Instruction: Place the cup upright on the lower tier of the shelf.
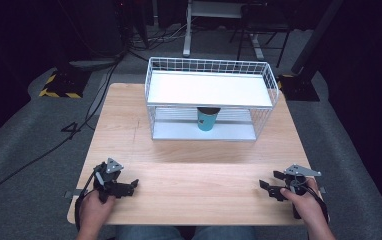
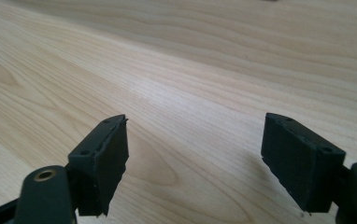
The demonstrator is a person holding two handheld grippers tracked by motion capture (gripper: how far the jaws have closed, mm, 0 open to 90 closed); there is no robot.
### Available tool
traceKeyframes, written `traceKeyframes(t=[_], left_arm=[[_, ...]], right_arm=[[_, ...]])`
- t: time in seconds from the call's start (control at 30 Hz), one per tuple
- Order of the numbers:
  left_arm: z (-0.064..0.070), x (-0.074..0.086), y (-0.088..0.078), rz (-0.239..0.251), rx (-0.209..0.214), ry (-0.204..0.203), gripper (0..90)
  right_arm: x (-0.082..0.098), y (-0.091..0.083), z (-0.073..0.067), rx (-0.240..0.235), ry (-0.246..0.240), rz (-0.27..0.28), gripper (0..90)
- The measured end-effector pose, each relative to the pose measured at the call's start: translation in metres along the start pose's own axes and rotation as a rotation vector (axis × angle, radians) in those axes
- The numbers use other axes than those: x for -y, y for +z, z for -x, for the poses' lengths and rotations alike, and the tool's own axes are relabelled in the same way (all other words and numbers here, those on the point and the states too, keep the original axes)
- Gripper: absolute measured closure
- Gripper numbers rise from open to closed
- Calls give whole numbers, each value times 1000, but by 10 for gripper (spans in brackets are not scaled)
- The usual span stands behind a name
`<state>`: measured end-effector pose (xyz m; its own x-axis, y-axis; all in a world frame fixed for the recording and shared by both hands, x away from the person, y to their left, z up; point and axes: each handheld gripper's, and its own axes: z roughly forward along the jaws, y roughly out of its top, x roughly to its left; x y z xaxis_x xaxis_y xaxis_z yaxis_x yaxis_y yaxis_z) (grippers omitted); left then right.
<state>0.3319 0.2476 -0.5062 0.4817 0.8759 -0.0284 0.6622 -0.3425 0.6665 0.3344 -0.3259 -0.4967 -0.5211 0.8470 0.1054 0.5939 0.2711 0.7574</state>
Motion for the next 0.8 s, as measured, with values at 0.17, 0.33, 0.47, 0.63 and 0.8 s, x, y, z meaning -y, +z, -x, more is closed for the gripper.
traceKeyframes(t=[0.17,0.33,0.47,0.63,0.8], left_arm=[[0,0,0,0,0,0,0],[0,0,0,0,0,0,0],[0,0,0,0,0,0,0],[0,0,0,-1,0,0,0],[0,0,0,0,0,-1,0]], right_arm=[[6,4,3,13,-12,4,229],[6,5,-2,35,-99,-26,221],[6,5,-5,37,-122,-33,194],[6,6,-5,32,-123,-37,185],[6,6,-5,38,-118,-38,170]])
